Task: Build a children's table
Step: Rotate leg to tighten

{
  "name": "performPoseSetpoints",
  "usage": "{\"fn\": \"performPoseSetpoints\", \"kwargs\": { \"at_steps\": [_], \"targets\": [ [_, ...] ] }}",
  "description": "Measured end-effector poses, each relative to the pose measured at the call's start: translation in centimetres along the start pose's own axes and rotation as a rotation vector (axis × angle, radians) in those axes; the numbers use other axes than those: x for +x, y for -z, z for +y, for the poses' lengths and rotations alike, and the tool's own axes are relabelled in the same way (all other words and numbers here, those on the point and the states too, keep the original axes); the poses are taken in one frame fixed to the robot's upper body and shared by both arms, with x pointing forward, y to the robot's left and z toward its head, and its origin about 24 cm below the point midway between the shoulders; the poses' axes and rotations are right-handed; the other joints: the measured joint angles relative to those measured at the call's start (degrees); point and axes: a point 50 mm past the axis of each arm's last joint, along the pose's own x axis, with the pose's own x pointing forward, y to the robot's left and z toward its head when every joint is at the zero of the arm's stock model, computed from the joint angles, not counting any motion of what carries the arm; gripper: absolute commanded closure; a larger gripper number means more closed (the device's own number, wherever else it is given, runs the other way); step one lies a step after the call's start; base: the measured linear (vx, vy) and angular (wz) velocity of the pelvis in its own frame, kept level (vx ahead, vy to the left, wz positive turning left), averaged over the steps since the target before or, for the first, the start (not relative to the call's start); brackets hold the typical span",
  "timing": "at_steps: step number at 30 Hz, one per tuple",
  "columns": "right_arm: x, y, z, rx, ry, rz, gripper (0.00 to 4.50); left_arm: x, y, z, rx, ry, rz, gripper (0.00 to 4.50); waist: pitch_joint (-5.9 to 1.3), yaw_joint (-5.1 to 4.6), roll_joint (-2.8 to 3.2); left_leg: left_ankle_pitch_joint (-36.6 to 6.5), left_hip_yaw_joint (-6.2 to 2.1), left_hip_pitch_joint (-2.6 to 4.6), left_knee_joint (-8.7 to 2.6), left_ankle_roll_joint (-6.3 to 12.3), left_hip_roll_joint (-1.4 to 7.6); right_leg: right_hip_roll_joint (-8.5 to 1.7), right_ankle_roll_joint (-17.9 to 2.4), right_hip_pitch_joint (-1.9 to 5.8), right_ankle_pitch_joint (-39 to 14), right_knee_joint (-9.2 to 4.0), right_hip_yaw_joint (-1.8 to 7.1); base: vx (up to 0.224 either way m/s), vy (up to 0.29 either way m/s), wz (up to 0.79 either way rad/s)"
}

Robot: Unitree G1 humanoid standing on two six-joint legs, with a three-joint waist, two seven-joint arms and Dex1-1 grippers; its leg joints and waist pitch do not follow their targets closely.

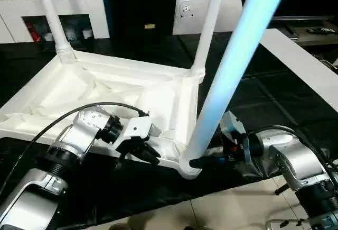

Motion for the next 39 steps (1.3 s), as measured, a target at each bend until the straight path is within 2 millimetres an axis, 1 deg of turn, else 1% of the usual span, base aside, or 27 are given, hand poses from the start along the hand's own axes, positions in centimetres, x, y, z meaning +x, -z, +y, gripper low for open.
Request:
{"fn": "performPoseSetpoints", "kwargs": {
  "at_steps": [6, 8, 11, 14, 15, 16, 18, 21, 24, 26, 27, 28, 31, 32, 33, 35, 36, 37, 38, 39],
  "targets": [
    [0.2, 0.1, 0.3, 0.044, 0.026, -0.030, 2.46, 0.1, -0.1, 0.0, -0.035, -0.018, -0.017, 4.50, 0.00, 0.20, 0.01, 0.0, 0.00, 0.03, 0.00, 0.00, 0.00, 0.00, 0.0, 0.01, 0.0, 0.01, 0.00, 0.000, 0.000, 0.00],
    [0.5, 0.3, 0.3, 0.076, 0.084, -0.060, 2.46, 0.2, 0.0, 0.1, -0.075, -0.070, -0.027, 4.50, -0.01, 0.10, 0.01, 0.0, 0.01, 0.13, 0.00, -0.02, 0.01, 0.00, 0.0, 0.07, 0.0, 0.05, 0.00, 0.000, 0.000, 0.00],
    [1.0, 0.5, -0.1, 0.108, 0.234, -0.095, 2.46, 0.3, 0.3, 0.3, -0.163, -0.197, -0.040, 4.50, -0.01, -0.55, 0.02, 0.1, 0.01, 0.46, 0.01, -0.12, -0.02, 0.01, 0.0, 0.27, 0.0, 0.08, 0.01, 0.000, 0.000, 0.00],
    [1.4, 0.4, -0.9, 0.129, 0.385, -0.108, 2.48, 0.9, 0.2, 0.6, -0.224, -0.297, -0.053, 4.50, -0.02, -2.24, 0.00, 0.1, -0.02, 0.57, 0.04, -0.12, -0.20, 0.02, 0.0, 0.36, 0.0, -0.11, -0.03, 0.000, 0.000, 0.00],
    [1.8, 0.4, -1.5, 0.165, 0.483, -0.141, 2.48, 1.3, 0.1, 0.8, -0.257, -0.367, -0.065, 4.50, -0.04, -3.00, -0.03, 0.1, -0.04, 0.57, 0.07, -0.12, -0.21, 0.02, 0.0, 0.37, 0.0, -0.13, -0.03, 0.000, 0.000, 0.00],
    [2.1, 0.3, -1.9, 0.188, 0.548, -0.159, 2.50, 1.5, -0.1, 1.0, -0.282, -0.409, -0.072, 4.50, -0.04, -3.53, -0.03, 0.1, -0.06, 0.56, 0.13, -0.12, -0.23, 0.02, 0.0, 0.36, 0.0, -0.15, -0.05, 0.000, 0.000, 0.00],
    [2.6, -0.2, -2.9, 0.230, 0.684, -0.177, 2.51, 2.5, -0.6, 1.5, -0.341, -0.502, -0.098, 4.50, -0.04, -4.27, -0.03, 0.1, -0.10, 0.52, 0.22, -0.11, -0.25, 0.02, 0.0, 0.31, 0.0, -0.23, -0.09, 0.000, 0.000, 0.00],
    [3.5, -0.8, -4.1, 0.286, 0.857, -0.193, 2.51, 4.0, -1.2, 2.2, -0.416, -0.605, -0.138, 4.50, -0.04, -5.08, -0.03, 0.1, -0.21, 0.42, 0.12, -0.11, -0.25, 0.04, 0.0, 0.34, 0.0, -0.57, -0.19, 0.000, 0.000, 0.00],
    [4.1, -1.3, -4.8, 0.317, 0.957, -0.203, 2.51, 4.7, -1.8, 2.7, -0.443, -0.670, -0.149, 4.50, -0.06, -5.17, 0.01, 0.0, -0.24, 0.39, 0.07, -0.06, -0.28, 0.04, 0.0, 0.40, 0.0, -0.65, -0.15, 0.000, 0.000, 0.00],
    [4.3, -1.5, -5.0, 0.318, 0.982, -0.209, 2.51, 4.7, -1.9, 2.9, -0.446, -0.687, -0.148, 4.50, -0.06, -5.04, 0.01, 0.0, -0.25, 0.33, -0.01, -0.05, -0.28, 0.04, 0.0, 0.40, 0.0, -0.65, -0.15, 0.000, 0.000, 0.00],
    [4.3, -1.5, -5.0, 0.313, 0.984, -0.212, 1.95, 4.6, -1.9, 3.0, -0.445, -0.688, -0.149, 4.50, -0.06, -4.94, 0.01, 0.0, -0.27, 0.29, -0.06, -0.03, -0.26, 0.04, 0.1, 0.39, 0.0, -0.64, -0.14, 0.000, 0.000, 0.00],
    [4.3, -1.5, -5.0, 0.310, 0.986, -0.215, 1.95, 4.6, -2.0, 3.0, -0.444, -0.689, -0.150, 4.50, -0.06, -4.83, 0.01, 0.0, -0.28, 0.26, -0.11, -0.01, -0.26, 0.04, 0.1, 0.38, 0.1, -0.64, -0.12, 0.000, 0.000, 0.00],
    [4.3, -1.5, -4.8, 0.298, 0.982, -0.233, 1.59, 4.5, -2.1, 3.0, -0.427, -0.687, -0.146, 4.50, -0.07, -4.56, 0.02, 0.0, -0.27, 0.27, -0.33, 0.00, -0.25, 0.04, 0.1, 0.34, 0.2, -0.62, -0.07, 0.000, 0.000, 0.00],
    [4.2, -1.5, -4.6, 0.293, 0.977, -0.237, 1.45, 4.5, -2.1, 2.9, -0.414, -0.680, -0.141, 4.50, -0.07, -4.45, 0.02, 0.0, -0.27, 0.27, -0.40, 0.00, -0.24, 0.05, 0.1, 0.30, 0.2, -0.61, -0.08, 0.000, 0.000, 0.00],
    [4.0, -1.4, -4.5, 0.277, 0.965, -0.237, 1.45, 4.4, -2.1, 2.9, -0.397, -0.672, -0.136, 4.50, -0.07, -4.31, 0.05, 0.0, -0.25, 0.25, -0.49, -0.01, -0.25, 0.05, 0.1, 0.23, 0.2, -0.61, -0.07, 0.000, 0.000, 0.00],
    [3.7, -1.2, -4.2, 0.247, 0.922, -0.229, 1.23, 4.1, -2.1, 2.8, -0.371, -0.653, -0.127, 4.50, -0.07, -4.05, 0.05, 0.0, -0.24, 0.13, -0.53, -0.02, -0.20, 0.11, 0.1, 0.09, 0.2, -0.59, -0.07, 0.000, 0.000, 0.00],
    [3.4, -1.1, -4.1, 0.231, 0.889, -0.224, 1.11, 3.9, -2.0, 2.7, -0.359, -0.641, -0.125, 4.50, -0.07, -3.98, 0.05, 0.0, -0.23, 0.04, -0.52, -0.02, -0.18, 0.14, 0.0, -0.02, 0.2, -0.57, -0.07, 0.000, 0.000, 0.00],
    [3.2, -1.1, -3.9, 0.207, 0.862, -0.211, 1.11, 3.7, -1.9, 2.6, -0.344, -0.627, -0.124, 4.50, -0.07, -3.86, 0.04, 0.0, -0.23, -0.03, -0.50, -0.02, -0.17, 0.15, 0.0, -0.08, 0.2, -0.56, -0.07, 0.000, 0.000, 0.00],
    [2.9, -1.0, -3.7, 0.182, 0.833, -0.196, 0.98, 3.4, -1.8, 2.5, -0.333, -0.611, -0.120, 4.50, -0.06, -3.76, 0.04, 0.0, -0.23, -0.08, -0.49, -0.02, -0.17, 0.15, -0.1, -0.12, 0.2, -0.55, -0.07, 0.000, 0.000, 0.00],
    [2.7, -0.8, -3.5, 0.158, 0.785, -0.185, 0.98, 3.0, -1.6, 2.3, -0.317, -0.586, -0.120, 4.50, -0.06, -3.66, 0.04, 0.0, -0.23, -0.11, -0.49, -0.02, -0.15, 0.15, -0.3, -0.15, 0.4, -0.56, -0.07, 0.000, 0.000, 0.00]
  ]
}}
